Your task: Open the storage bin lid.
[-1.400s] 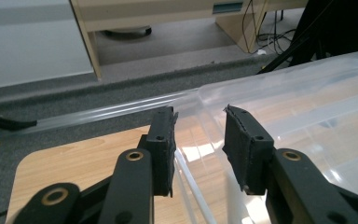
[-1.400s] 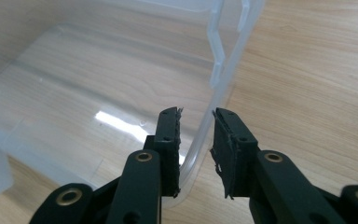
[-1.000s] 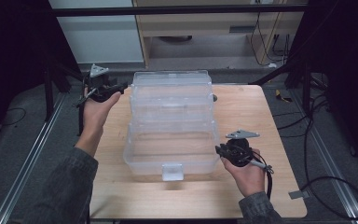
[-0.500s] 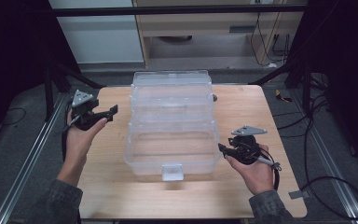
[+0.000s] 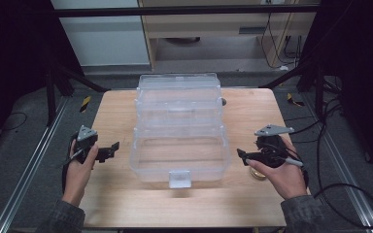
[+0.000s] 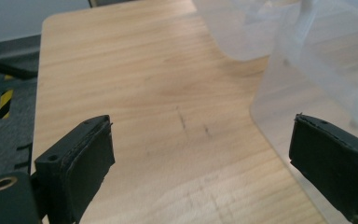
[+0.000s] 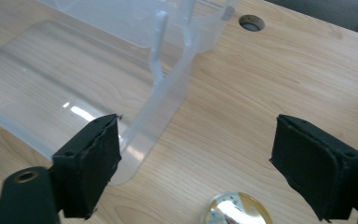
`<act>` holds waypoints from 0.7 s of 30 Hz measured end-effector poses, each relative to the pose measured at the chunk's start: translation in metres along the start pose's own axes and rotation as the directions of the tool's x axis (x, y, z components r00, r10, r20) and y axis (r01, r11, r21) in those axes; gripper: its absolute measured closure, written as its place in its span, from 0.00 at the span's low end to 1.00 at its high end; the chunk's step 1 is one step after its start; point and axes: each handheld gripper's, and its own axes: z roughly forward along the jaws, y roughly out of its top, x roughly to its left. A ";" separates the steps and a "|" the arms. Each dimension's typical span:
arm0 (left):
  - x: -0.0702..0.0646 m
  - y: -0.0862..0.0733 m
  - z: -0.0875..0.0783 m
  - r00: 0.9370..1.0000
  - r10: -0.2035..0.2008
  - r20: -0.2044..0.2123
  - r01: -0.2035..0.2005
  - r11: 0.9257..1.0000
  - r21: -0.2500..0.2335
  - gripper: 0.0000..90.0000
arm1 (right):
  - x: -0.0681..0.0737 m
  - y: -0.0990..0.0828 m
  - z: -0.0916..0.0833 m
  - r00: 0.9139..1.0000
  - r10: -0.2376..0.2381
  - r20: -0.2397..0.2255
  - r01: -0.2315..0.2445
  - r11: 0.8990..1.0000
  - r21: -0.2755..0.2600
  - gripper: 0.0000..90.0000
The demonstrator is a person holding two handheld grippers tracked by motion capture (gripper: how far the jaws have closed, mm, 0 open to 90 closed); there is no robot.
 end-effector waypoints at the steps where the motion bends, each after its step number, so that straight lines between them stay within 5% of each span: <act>1: -0.002 -0.006 0.000 1.000 -0.001 0.002 0.001 1.000 0.009 0.06 | -0.004 -0.001 -0.002 1.000 0.002 0.003 -0.002 1.000 -0.002 0.15; 7: -0.013 -0.029 0.005 0.998 0.066 -0.003 -0.066 0.994 0.089 0.06 | -0.022 -0.008 -0.007 1.000 0.023 -0.009 -0.023 1.000 0.012 0.17; 14: -0.012 -0.037 0.014 0.998 0.059 0.011 -0.060 0.991 0.123 0.06 | -0.035 -0.018 0.002 0.999 0.028 0.023 -0.030 0.996 0.089 0.29; 21: -0.011 -0.045 0.024 0.997 0.059 0.039 -0.065 0.982 0.177 0.06 | -0.043 -0.023 0.022 0.999 0.030 0.026 -0.034 0.980 0.194 0.25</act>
